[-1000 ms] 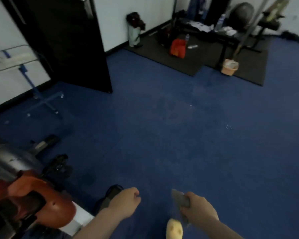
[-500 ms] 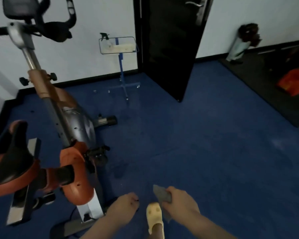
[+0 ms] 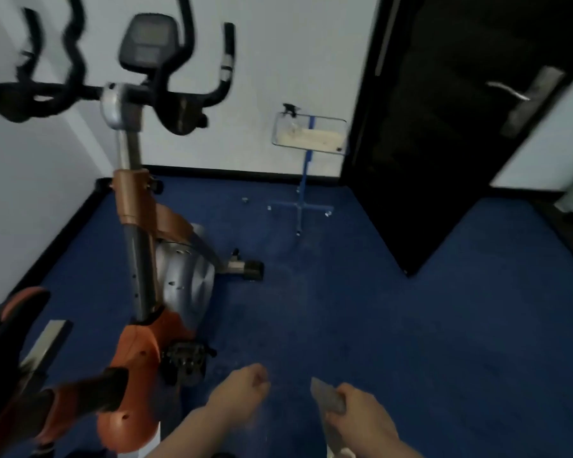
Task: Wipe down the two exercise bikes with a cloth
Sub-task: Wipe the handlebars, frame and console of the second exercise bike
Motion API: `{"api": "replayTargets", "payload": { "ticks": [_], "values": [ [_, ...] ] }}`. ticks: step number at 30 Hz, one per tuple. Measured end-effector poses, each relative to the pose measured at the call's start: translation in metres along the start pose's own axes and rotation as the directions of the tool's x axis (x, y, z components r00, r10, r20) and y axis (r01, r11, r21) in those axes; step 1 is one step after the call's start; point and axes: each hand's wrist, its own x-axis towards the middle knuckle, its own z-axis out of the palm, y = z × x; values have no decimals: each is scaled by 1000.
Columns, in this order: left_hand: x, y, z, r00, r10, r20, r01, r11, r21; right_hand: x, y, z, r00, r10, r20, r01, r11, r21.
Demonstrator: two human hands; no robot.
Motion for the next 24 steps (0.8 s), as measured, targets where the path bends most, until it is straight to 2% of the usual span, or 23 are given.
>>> {"api": "replayTargets", "payload": {
  "ticks": [3, 6, 8, 12, 16, 24],
  "values": [
    [23, 28, -22, 987, -99, -127, 81, 987, -136, 54, -24, -50, 991, -106, 87, 114, 989, -95],
    [44, 47, -43, 963, -165, -213, 111, 963, -245, 108, -63, -95, 972, -208, 106, 224, 958, -181],
    [48, 55, -58, 944, -198, -264, 126, 955, -267, 136, -88, -110, 958, -266, 105, 284, 932, -224],
    [57, 50, -87, 905, -304, -298, 174, 902, -395, 181, -157, -111, 916, -347, 201, 393, 876, -281],
    [82, 31, -134, 861, -377, -341, 220, 881, -419, 220, -225, -99, 834, -466, 296, 544, 782, -305],
    [127, 17, -212, 834, -419, -358, 269, 877, -399, 276, -293, -105, 818, -489, 303, 573, 740, -352]
  ]
}}
